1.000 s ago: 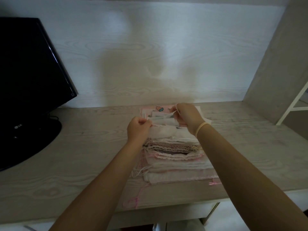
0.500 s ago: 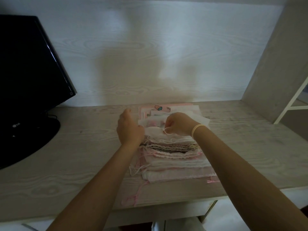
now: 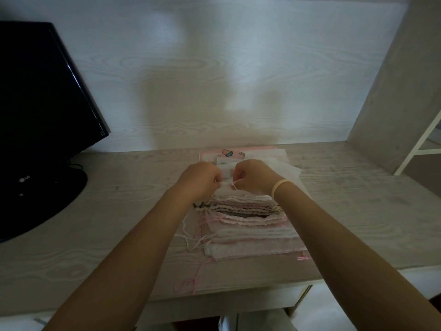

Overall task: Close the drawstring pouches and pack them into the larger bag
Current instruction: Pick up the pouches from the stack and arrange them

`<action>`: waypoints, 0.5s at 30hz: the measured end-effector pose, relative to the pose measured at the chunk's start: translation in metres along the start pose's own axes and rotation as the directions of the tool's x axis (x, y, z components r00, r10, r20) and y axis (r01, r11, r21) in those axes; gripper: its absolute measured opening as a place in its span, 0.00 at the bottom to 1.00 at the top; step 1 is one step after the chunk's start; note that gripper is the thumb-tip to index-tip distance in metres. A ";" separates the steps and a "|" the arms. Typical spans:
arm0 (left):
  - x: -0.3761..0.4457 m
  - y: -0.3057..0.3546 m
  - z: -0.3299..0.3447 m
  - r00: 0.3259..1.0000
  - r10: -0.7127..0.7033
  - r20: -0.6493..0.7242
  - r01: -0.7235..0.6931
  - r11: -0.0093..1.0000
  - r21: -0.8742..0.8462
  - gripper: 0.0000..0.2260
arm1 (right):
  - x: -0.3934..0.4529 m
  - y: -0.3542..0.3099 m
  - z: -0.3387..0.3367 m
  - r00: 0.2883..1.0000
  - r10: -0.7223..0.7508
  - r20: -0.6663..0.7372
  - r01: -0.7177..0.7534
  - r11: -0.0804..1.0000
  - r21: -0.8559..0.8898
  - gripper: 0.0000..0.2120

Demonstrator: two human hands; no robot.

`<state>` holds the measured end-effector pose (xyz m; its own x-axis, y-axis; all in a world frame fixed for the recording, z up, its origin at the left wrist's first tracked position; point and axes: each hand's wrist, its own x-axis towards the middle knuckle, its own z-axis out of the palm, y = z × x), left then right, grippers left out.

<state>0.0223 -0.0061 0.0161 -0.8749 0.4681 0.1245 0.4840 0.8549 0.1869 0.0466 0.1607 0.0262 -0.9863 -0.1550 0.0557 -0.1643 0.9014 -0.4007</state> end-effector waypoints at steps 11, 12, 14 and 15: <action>-0.003 -0.003 -0.001 1.000 -0.016 0.022 0.019 0.991 -0.132 0.07 | -0.001 -0.001 0.000 0.999 -0.035 0.002 0.035 0.999 -0.027 0.03; -0.004 -0.004 -0.002 1.000 -0.027 0.010 0.028 0.989 -0.142 0.07 | -0.001 -0.001 0.000 0.999 -0.034 0.002 0.034 0.999 -0.034 0.03; -0.005 -0.004 -0.004 1.000 -0.028 -0.003 0.026 0.981 -0.194 0.08 | -0.002 -0.001 -0.001 1.000 -0.030 0.004 0.031 0.998 -0.047 0.03; -0.006 -0.003 -0.005 1.000 -0.025 -0.001 0.024 0.967 -0.252 0.09 | -0.001 -0.001 -0.001 1.000 -0.028 0.007 0.028 0.998 -0.055 0.03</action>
<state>0.0259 -0.0126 0.0199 -0.8866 0.4465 0.1211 0.4523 0.7815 0.4297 0.0478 0.1607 0.0269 -0.9812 -0.1831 0.0605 -0.1926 0.9175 -0.3479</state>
